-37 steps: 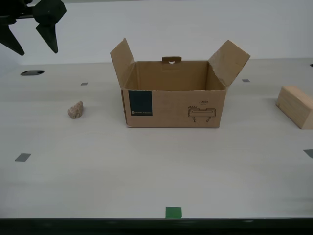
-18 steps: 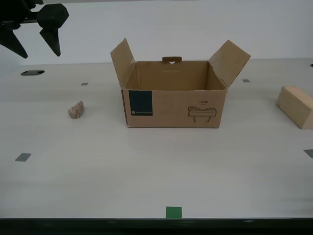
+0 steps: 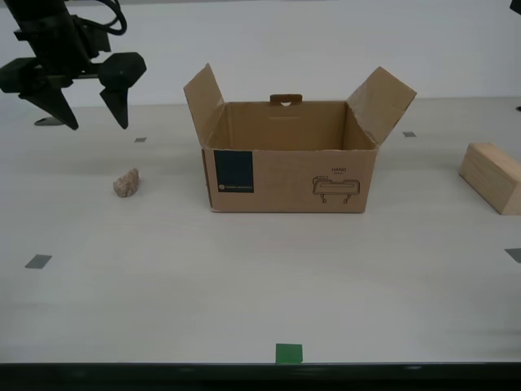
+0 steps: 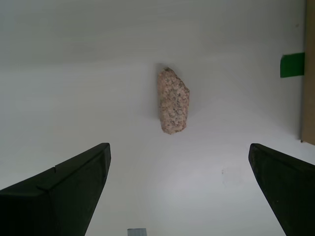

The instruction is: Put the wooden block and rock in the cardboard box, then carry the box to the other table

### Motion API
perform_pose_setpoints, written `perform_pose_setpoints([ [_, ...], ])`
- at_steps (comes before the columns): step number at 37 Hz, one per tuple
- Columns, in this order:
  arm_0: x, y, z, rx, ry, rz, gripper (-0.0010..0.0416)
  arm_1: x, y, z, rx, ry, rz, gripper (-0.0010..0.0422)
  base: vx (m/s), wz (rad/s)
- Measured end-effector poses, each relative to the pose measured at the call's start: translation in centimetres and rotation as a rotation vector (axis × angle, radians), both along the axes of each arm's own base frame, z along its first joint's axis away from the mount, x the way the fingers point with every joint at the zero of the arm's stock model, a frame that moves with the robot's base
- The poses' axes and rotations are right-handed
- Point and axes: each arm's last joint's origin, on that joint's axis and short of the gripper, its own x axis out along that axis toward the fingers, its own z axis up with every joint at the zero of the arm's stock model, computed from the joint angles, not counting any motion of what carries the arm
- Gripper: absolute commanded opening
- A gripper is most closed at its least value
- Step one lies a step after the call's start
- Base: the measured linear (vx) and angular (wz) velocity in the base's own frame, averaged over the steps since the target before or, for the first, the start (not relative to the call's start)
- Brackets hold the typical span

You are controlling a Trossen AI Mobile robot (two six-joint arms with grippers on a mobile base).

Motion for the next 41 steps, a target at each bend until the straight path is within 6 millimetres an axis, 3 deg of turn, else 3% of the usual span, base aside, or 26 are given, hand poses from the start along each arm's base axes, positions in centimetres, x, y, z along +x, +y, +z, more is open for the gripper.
perform_pose_setpoints([
  [6,-0.1,0.2,0.0,0.048,0.005,0.013,0.0398,0.4,-0.3,-1.3,0.008,0.037,-0.010,0.0385,0.000,0.000],
  [21,0.1,0.2,-0.4,0.046,-0.018,0.014,0.0399,0.9,-0.4,-1.9,0.004,0.017,-0.010,0.0385,0.000,0.000],
  [41,4.3,-0.4,-6.7,0.020,0.141,0.033,0.0398,0.8,-0.4,-2.6,0.009,0.039,-0.011,0.0385,0.000,0.000],
])
